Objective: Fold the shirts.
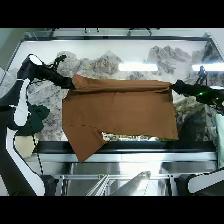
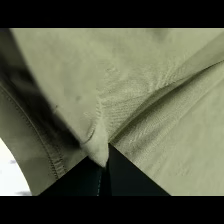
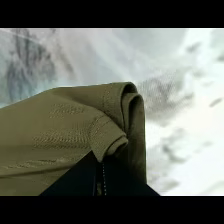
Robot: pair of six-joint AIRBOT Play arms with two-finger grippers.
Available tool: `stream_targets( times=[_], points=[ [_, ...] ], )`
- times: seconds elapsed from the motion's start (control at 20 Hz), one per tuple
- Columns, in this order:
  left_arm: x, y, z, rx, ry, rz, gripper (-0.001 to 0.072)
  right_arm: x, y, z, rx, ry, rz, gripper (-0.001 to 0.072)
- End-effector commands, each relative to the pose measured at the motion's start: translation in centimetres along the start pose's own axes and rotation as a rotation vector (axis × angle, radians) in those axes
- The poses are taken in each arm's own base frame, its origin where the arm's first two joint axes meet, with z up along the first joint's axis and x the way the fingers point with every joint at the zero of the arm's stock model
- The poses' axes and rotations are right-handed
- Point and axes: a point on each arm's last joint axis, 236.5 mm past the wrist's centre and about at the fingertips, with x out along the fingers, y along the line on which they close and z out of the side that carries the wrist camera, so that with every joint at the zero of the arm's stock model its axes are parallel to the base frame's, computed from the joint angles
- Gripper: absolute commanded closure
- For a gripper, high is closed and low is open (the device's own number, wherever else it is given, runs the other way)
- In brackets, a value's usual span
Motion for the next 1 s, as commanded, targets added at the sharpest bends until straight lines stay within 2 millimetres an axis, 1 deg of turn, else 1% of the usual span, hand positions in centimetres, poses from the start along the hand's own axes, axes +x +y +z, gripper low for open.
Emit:
stream_targets(
  times=[0.0, 0.05, 0.1, 0.15, 0.2, 0.25, 0.3, 0.35, 0.4, 0.45, 0.5, 0.55, 0.6, 0.65, 0.7, 0.75, 0.85, 0.95],
  points=[
    [0.4, -0.1, -0.2, -0.003, 0.010, 0.003, 0.0688, 0.0, -0.7, 0.0, -0.016, -0.001, -0.026, 0.0694],
    [0.4, -0.2, -0.3, -0.014, 0.013, 0.001, 0.0687, 0.0, -0.6, -0.1, -0.024, 0.007, -0.026, 0.0614],
    [0.2, -0.5, -0.7, -0.036, 0.032, -0.009, 0.0683, -0.3, -0.6, -0.4, -0.047, 0.025, -0.028, 0.0422],
    [-0.2, -0.8, -1.2, -0.044, 0.053, -0.018, 0.0492, -1.1, -0.7, -0.9, -0.076, 0.058, -0.030, 0.0341],
    [-1.2, -1.1, -1.8, -0.061, 0.070, -0.024, 0.0212, -2.1, -0.8, -1.3, -0.075, 0.094, -0.040, 0.0341],
    [-2.3, -1.3, -1.9, -0.096, 0.068, -0.023, -0.0013, -3.6, -1.3, -1.4, -0.053, 0.122, -0.064, 0.0342],
    [-3.7, -1.7, -1.8, -0.142, 0.058, -0.025, -0.0001, -5.6, -1.6, -1.4, -0.029, 0.148, -0.084, 0.0346],
    [-5.2, -1.9, -1.9, -0.170, 0.048, -0.022, 0.0000, -7.6, -1.3, -1.8, -0.027, 0.186, -0.079, 0.0347],
    [-6.6, -2.1, -2.2, -0.197, 0.044, -0.020, 0.0000, -9.4, -0.9, -2.7, -0.026, 0.236, -0.065, 0.0348],
    [-8.2, -2.3, -2.6, -0.227, 0.044, -0.020, 0.0001, -11.0, -0.4, -4.2, -0.010, 0.305, -0.047, 0.0349],
    [-9.5, -2.7, -3.5, -0.267, 0.061, -0.026, 0.0001, -12.5, 0.2, -6.5, 0.014, 0.391, -0.029, 0.0352],
    [-10.7, -3.0, -4.4, -0.303, 0.085, -0.036, 0.0000, -13.7, 0.4, -9.1, 0.032, 0.469, -0.022, 0.0406],
    [-11.6, -3.4, -5.6, -0.344, 0.115, -0.048, 0.0000, -14.6, 0.2, -11.6, 0.045, 0.529, -0.038, 0.0463],
    [-12.1, -3.9, -6.9, -0.383, 0.136, -0.059, 0.0001, -15.4, -0.2, -13.9, 0.059, 0.569, -0.062, 0.0455],
    [-12.2, -4.7, -8.4, -0.407, 0.154, -0.068, 0.0001, -16.0, -0.8, -16.2, 0.091, 0.591, -0.093, 0.0398],
    [-11.9, -5.8, -10.5, -0.430, 0.190, -0.078, 0.0001, -16.1, -1.4, -17.9, 0.126, 0.585, -0.120, 0.0304],
    [-10.8, -8.3, -15.4, -0.482, 0.280, -0.117, 0.0001, -15.3, -2.9, -20.4, 0.165, 0.553, -0.172, 0.0296],
    [-9.4, -10.8, -20.2, -0.542, 0.373, -0.166, 0.0001, -14.3, -3.4, -22.3, 0.215, 0.548, -0.176, 0.0297]
  ],
)
